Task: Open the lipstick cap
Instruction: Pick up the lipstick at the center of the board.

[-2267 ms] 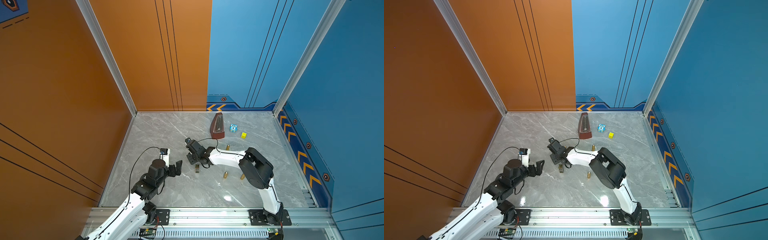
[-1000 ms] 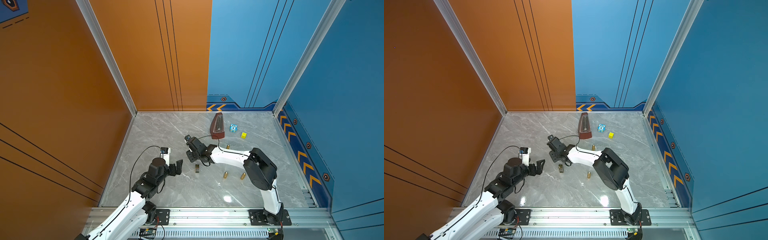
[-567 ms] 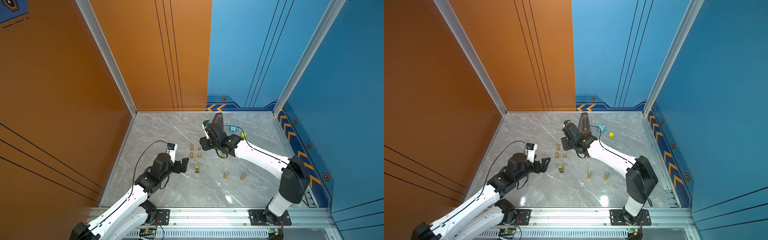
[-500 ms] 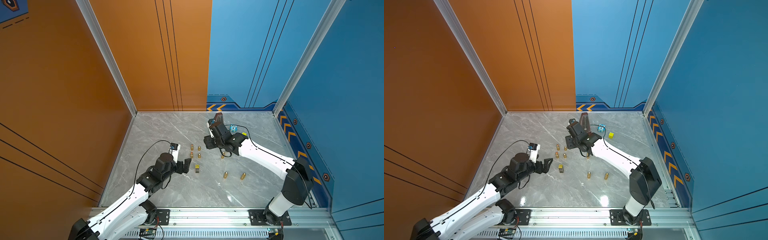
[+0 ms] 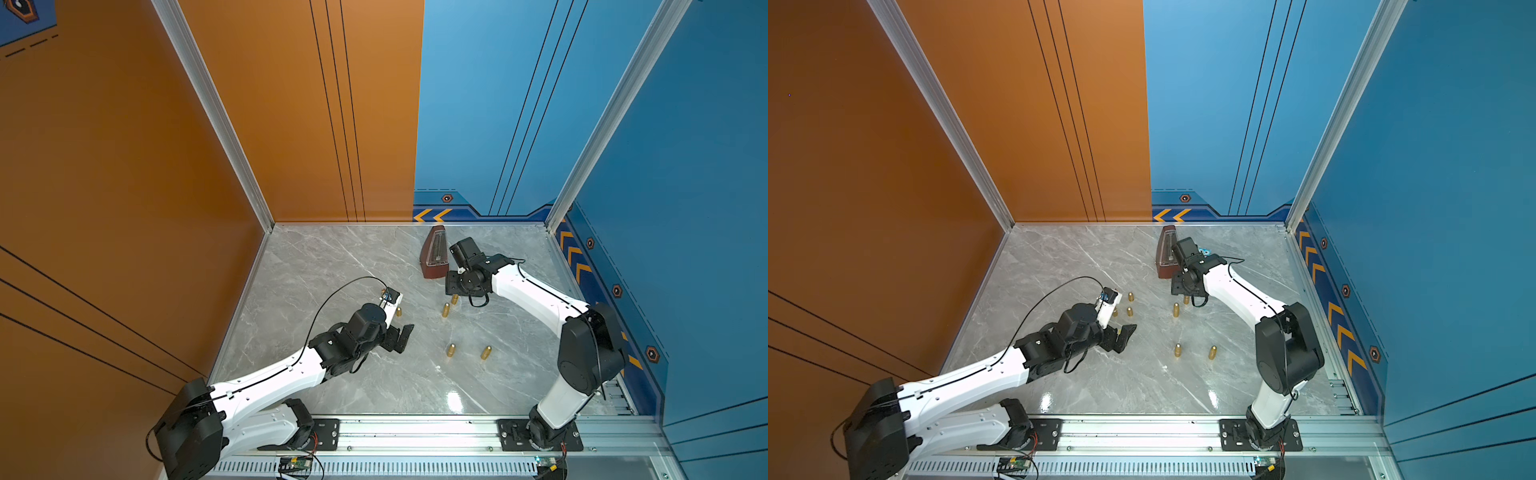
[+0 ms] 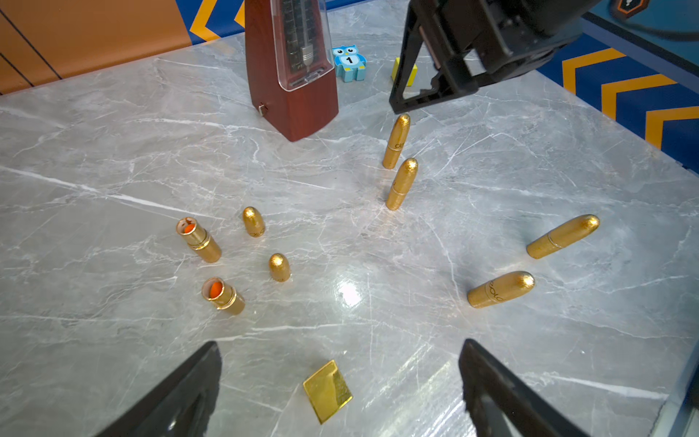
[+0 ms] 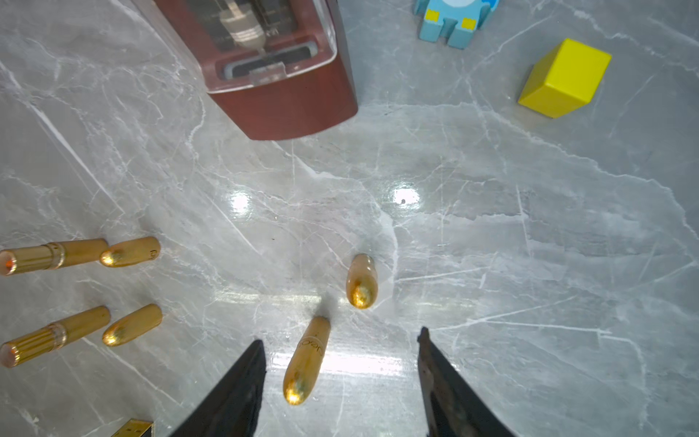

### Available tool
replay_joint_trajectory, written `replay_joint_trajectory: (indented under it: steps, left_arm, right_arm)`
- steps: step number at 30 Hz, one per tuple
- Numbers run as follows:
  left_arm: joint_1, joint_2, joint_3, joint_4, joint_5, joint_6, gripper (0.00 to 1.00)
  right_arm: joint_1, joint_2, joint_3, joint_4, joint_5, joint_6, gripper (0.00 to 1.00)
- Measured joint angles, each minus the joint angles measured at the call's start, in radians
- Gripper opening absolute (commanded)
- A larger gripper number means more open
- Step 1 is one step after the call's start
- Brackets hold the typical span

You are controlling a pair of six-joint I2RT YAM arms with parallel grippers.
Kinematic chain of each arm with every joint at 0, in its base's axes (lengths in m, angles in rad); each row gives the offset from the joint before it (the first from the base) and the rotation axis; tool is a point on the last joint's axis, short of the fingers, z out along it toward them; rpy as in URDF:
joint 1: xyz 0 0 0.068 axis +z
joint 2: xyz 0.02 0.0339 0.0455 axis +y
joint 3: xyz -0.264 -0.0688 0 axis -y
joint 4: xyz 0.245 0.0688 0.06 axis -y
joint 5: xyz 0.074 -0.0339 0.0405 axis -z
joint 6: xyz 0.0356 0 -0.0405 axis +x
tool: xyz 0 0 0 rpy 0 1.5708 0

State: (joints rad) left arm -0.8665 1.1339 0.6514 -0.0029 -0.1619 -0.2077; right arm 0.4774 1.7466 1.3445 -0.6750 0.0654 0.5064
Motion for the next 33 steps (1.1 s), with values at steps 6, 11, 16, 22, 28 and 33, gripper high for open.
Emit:
replay_joint_trajectory:
  steps: [6, 11, 16, 22, 28, 33]
  left_arm:
    - [-0.020, 0.060, 0.018, 0.035, -0.007, 0.028, 0.99]
    - [-0.024, 0.097, 0.020, 0.056, -0.011, 0.041, 0.99]
    - [-0.025, 0.116, 0.031, 0.064, -0.011, 0.054, 0.99]
    - [-0.025, 0.118, 0.033, 0.067, -0.011, 0.061, 0.99]
    - [-0.025, 0.118, 0.033, 0.067, -0.011, 0.062, 0.99]
    - [-0.025, 0.118, 0.033, 0.067, -0.011, 0.062, 0.99]
  right_arm:
    - [-0.016, 0.096, 0.002, 0.001, -0.009, 0.031, 0.61]
    - [-0.024, 0.123, 0.005, 0.005, -0.003, 0.049, 0.56]
    - [-0.029, 0.150, 0.016, 0.014, 0.000, 0.062, 0.49]
    - [-0.029, 0.166, 0.027, 0.032, 0.006, 0.069, 0.39]
    - [-0.032, 0.190, 0.029, 0.045, 0.006, 0.068, 0.33]
    - [-0.033, 0.197, 0.029, 0.050, 0.011, 0.068, 0.27]
